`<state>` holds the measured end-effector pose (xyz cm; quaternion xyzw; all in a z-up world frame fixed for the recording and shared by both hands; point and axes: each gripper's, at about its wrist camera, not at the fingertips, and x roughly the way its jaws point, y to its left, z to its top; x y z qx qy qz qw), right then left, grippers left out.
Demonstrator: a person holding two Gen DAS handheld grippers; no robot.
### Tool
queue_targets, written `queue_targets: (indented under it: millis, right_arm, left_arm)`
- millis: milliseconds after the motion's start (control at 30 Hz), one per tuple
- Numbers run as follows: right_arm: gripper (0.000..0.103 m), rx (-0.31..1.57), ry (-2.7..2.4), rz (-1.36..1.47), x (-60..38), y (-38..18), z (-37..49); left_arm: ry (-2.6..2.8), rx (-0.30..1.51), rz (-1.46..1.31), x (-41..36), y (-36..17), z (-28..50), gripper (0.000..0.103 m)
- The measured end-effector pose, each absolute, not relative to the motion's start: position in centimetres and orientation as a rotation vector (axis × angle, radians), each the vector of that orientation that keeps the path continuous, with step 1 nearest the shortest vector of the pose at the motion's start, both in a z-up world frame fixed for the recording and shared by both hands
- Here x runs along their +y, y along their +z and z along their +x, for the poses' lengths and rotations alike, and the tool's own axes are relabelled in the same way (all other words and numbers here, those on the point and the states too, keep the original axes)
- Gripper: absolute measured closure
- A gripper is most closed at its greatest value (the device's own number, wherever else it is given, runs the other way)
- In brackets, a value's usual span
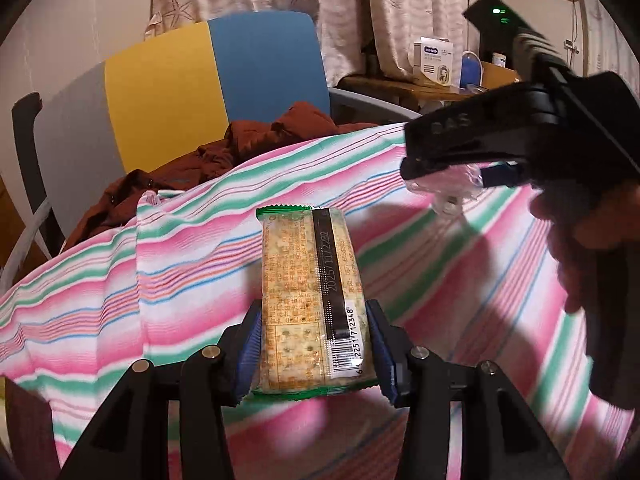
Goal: Organize objects
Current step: 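Lift the hair roller and cracker sleeve and carry them to the gold tray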
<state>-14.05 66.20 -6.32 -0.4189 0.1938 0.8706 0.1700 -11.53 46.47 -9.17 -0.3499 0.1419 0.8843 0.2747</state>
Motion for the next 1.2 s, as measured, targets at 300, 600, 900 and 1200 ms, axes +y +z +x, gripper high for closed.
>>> queue_targets:
  millis: [300,600,900,1200]
  right_arm:
    - [0.033,0.334,2.530,-1.149,63.7,-5.5,-14.5]
    - [0.033,0.191,2.599,-1.147,60.5,-4.5,-14.2]
    - [0.033,0.361,2.645,-1.299,57.1,-3.5,-9.6]
    - [0.033,0.437,2.758,-1.347,50.0,-2.1,-5.1]
  left_arm:
    - [2.350,0.233,-1.015,42.2,-7.8,-8.9,0.054]
    - [2.326,0.149,-1.014,37.8,-5.3,-5.8,0.054]
    - [2.277,0.061,-1.038,33.5,-4.2,-2.7,0.054]
    - [2.308,0.056,-0.984,28.1,-1.9,0.4,0.054]
